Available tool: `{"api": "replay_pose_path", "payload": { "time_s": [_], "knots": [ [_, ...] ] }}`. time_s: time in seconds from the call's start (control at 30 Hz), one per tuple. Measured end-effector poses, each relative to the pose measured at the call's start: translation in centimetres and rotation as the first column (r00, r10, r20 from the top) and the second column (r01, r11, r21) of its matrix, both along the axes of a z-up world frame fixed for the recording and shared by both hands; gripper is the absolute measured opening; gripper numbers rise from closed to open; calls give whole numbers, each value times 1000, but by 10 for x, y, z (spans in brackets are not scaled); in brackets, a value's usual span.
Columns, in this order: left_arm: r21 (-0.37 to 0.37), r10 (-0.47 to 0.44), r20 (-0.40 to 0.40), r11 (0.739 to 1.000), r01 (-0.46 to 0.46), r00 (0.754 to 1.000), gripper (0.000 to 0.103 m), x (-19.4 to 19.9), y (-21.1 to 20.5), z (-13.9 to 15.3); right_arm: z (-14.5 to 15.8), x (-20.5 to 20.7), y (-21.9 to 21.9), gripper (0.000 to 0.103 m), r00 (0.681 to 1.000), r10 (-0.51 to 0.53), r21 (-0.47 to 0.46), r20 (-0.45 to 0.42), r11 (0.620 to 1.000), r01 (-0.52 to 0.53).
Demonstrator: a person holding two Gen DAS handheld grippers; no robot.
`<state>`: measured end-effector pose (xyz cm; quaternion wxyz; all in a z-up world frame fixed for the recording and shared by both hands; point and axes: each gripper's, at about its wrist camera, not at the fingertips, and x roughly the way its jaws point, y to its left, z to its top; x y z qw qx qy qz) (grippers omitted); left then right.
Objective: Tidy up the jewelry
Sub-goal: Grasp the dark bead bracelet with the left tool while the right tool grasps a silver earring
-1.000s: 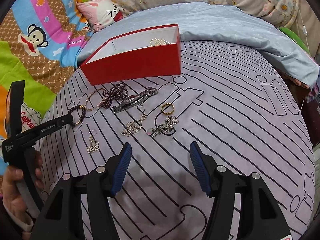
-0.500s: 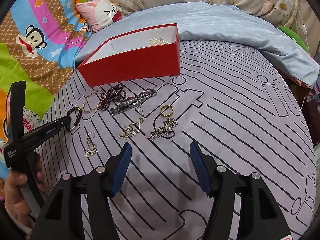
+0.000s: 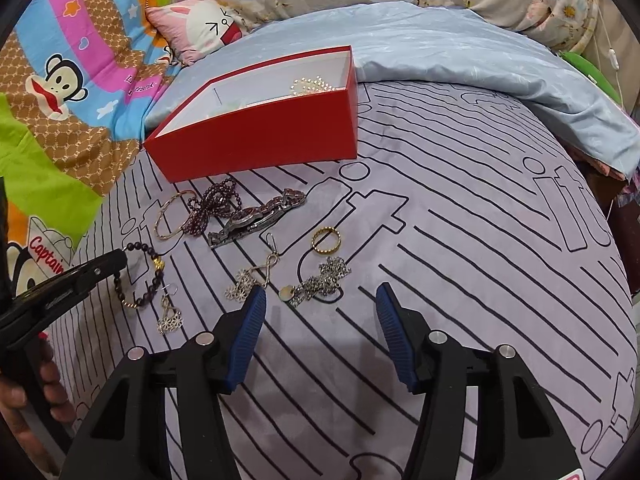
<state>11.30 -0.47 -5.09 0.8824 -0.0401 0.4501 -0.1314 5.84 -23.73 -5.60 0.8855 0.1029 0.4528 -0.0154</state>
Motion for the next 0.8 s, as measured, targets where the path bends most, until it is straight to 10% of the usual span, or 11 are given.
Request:
{"api": "replay_pose_path", "payload": {
  "time_s": [0.57, 0.8],
  "knots": [
    [-7, -8, -5, 1000, 8, 1000, 7, -1, 1, 3, -13, 19, 6, 35, 1000, 15, -38, -20, 999, -15],
    [-10, -7, -4, 1000, 7, 1000, 7, -1, 1, 4, -14, 20, 10, 14, 999, 36, -55, -18, 998, -37]
  ]
}}
